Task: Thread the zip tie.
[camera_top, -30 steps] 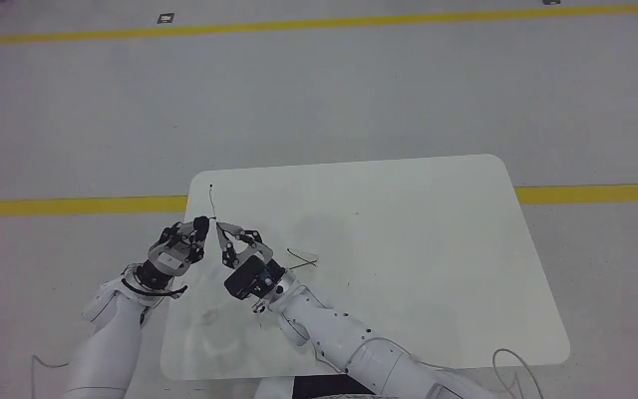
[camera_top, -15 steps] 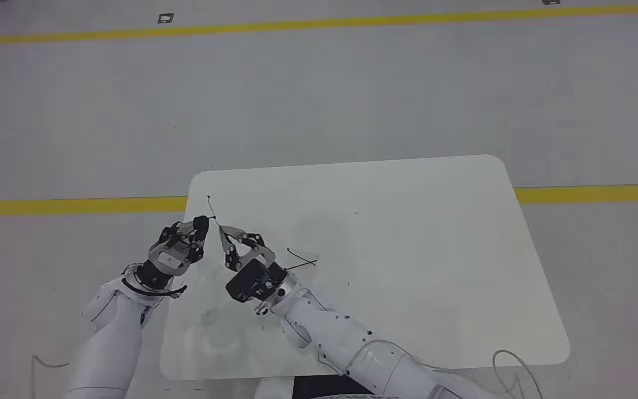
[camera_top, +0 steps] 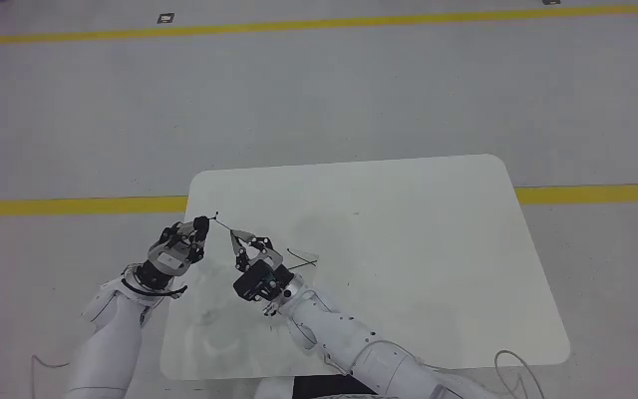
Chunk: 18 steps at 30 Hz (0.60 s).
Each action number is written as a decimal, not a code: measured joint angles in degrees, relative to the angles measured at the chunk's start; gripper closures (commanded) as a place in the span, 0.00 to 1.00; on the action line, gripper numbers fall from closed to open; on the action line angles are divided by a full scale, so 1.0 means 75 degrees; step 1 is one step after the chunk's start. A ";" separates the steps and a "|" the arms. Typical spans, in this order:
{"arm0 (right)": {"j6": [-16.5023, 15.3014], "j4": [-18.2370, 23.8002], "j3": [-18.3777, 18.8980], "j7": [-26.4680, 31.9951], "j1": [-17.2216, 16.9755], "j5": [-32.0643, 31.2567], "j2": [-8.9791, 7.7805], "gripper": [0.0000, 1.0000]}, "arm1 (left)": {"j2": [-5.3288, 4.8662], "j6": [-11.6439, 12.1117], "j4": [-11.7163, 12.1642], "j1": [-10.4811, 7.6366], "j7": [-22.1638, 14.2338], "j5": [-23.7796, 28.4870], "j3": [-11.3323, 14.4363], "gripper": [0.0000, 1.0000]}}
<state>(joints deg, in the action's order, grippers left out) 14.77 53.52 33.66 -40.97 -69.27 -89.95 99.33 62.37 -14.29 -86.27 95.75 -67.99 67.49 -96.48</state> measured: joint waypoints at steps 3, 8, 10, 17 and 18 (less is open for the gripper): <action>-0.0002 -0.0045 0.0004 0.0046 0.0004 0.0000 -0.0010 1.00 | 0.0000 0.0000 0.0000 0.0000 0.0000 0.0000 0.0000 1.00; -0.0002 -0.0084 0.0017 0.0084 0.0003 0.0000 -0.0020 1.00 | 0.0000 0.0000 0.0000 0.0000 0.0000 0.0000 0.0000 1.00; -0.0003 -0.0095 0.0020 0.0094 0.0003 0.0000 -0.0024 1.00 | 0.0000 0.0000 0.0000 0.0000 0.0000 0.0000 0.0000 1.00; 0.0007 -0.0121 0.0036 0.0104 -0.0016 0.0000 -0.0039 1.00 | 0.0000 0.0000 0.0000 0.0000 0.0000 0.0000 0.0000 1.00; 0.0008 -0.0121 0.0038 0.0102 -0.0020 0.0000 -0.0042 1.00 | 0.0000 0.0000 0.0000 0.0000 0.0000 0.0000 0.0000 1.00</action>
<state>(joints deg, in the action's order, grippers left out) 14.82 52.62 33.94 -40.21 -69.42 -89.95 99.01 62.37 -14.29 -86.27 95.75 -67.99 67.49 -96.48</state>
